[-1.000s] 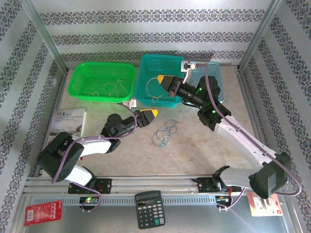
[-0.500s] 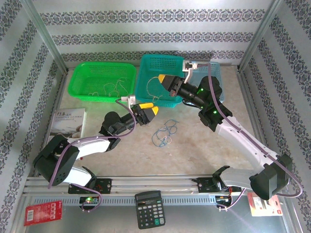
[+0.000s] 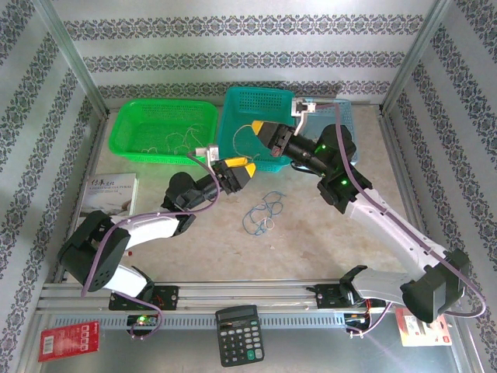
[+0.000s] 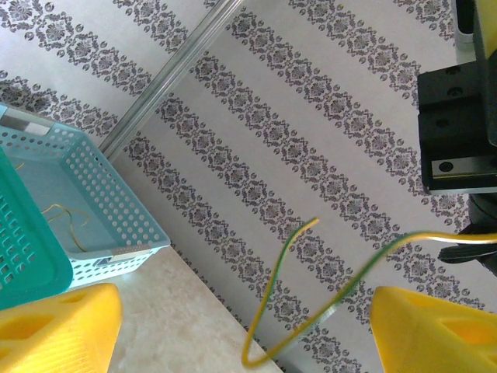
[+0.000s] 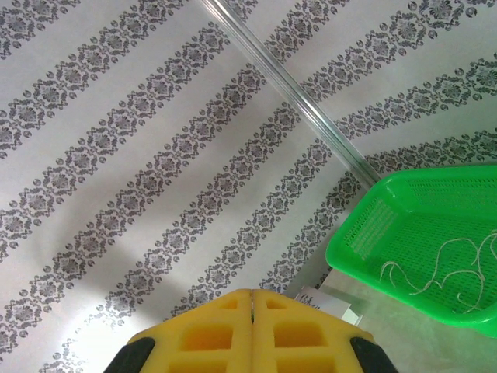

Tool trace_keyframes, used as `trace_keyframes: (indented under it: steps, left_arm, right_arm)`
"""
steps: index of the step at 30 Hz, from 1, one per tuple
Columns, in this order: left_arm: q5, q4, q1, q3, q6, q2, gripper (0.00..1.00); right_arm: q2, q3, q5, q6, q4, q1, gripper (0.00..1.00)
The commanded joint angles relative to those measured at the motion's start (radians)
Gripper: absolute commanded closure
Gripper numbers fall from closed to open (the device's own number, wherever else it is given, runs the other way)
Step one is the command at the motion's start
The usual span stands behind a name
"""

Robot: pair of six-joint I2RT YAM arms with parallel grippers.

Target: Untangle the cables

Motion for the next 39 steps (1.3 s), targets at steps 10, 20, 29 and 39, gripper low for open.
trace_keyframes:
  steps: [10,20,29,39]
  left_arm:
    - [0.029,0.109,0.020,0.036,-0.022,0.056,0.59]
    - [0.042,0.140,0.031,0.003,-0.044,0.054,1.00]
    - [0.128,0.051,0.031,-0.027,-0.044,0.047,1.00]
    - [0.202,-0.036,0.031,-0.053,-0.008,0.028,1.00]
  right_arm:
    - [-0.022,-0.015,0.021,0.006,0.039,0.011,1.00]
    - [-0.025,-0.020,0.023,0.008,0.034,-0.047,1.00]
    - [0.006,0.026,-0.006,-0.016,-0.006,-0.176,1.00]
    - [0.035,0.039,-0.024,-0.048,-0.054,-0.308,1.00]
